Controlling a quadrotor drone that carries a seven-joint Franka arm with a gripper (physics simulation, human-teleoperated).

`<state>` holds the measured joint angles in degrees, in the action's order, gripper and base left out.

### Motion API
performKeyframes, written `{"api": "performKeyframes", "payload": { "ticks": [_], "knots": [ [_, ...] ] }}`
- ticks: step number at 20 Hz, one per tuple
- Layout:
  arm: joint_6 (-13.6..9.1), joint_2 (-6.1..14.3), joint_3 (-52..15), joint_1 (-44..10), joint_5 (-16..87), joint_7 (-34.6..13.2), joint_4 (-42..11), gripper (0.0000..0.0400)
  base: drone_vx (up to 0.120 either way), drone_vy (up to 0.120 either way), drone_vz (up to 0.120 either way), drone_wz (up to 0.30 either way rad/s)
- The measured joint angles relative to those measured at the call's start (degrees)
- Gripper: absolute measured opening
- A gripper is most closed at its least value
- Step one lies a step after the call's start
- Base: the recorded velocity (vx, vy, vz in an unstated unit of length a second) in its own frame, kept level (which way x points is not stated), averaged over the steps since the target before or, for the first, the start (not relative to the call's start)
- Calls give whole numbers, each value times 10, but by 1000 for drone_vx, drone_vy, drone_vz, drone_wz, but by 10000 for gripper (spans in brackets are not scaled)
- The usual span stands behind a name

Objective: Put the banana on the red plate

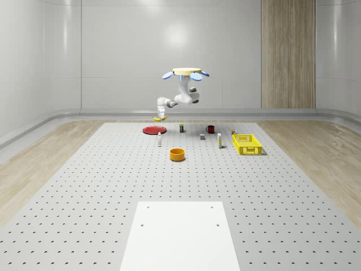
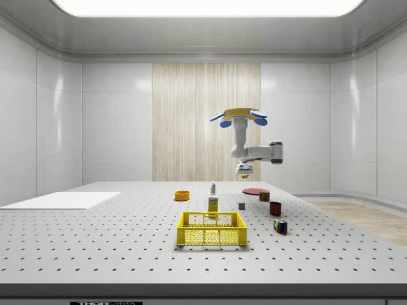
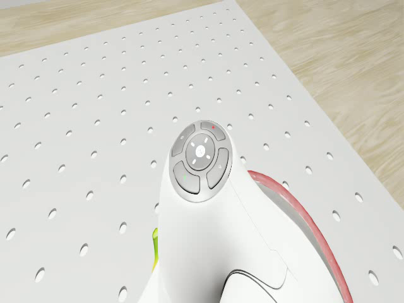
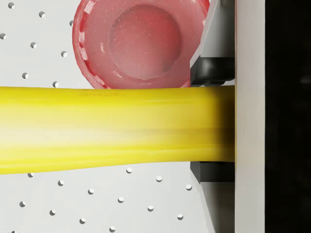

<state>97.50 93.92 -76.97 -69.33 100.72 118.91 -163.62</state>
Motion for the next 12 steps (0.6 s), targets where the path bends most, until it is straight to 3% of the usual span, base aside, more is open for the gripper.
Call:
{"api": "performKeyframes", "payload": {
  "ticks": [5, 12],
  "knots": [
    [-1, -1, 0, 0, 0, 14, 0, 193, 120, -8, 0, 0],
    [-2, -2, 0, 1, 1, 21, 0, 193, 120, -120, 0, 0]
  ]
}}
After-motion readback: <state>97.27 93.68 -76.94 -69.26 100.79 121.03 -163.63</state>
